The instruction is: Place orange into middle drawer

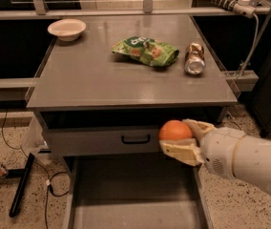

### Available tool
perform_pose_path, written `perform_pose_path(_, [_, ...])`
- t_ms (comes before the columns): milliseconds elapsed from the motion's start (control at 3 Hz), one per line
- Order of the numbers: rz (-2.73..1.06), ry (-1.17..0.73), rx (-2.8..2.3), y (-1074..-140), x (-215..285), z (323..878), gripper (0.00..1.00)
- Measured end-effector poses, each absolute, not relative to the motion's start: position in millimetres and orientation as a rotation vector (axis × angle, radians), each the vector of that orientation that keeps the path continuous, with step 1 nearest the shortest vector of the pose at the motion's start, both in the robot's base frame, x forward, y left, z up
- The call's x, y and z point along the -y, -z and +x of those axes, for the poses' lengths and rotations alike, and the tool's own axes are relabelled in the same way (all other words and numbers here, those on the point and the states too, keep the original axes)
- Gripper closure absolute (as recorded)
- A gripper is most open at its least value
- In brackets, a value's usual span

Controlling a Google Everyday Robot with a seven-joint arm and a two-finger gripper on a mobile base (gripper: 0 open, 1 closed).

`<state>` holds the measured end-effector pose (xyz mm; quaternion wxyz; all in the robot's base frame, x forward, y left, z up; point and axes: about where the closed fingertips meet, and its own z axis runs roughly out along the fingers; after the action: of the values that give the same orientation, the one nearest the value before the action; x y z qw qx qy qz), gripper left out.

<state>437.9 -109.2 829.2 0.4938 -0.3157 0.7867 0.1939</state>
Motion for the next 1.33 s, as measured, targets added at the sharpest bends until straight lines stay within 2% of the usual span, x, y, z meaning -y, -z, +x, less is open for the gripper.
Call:
perform_pose_path(333, [-0.723, -0.444, -1.927, -825.6, 127.5, 430.3, 1.00])
perform_pose_path(1000, [-0.754, -0.469, -1.929, -808.3, 116.1, 432.7, 1.00])
perform_pose_path(1333, [-0.794, -0.514, -1.981, -743.7, 96.4, 427.8, 1.00])
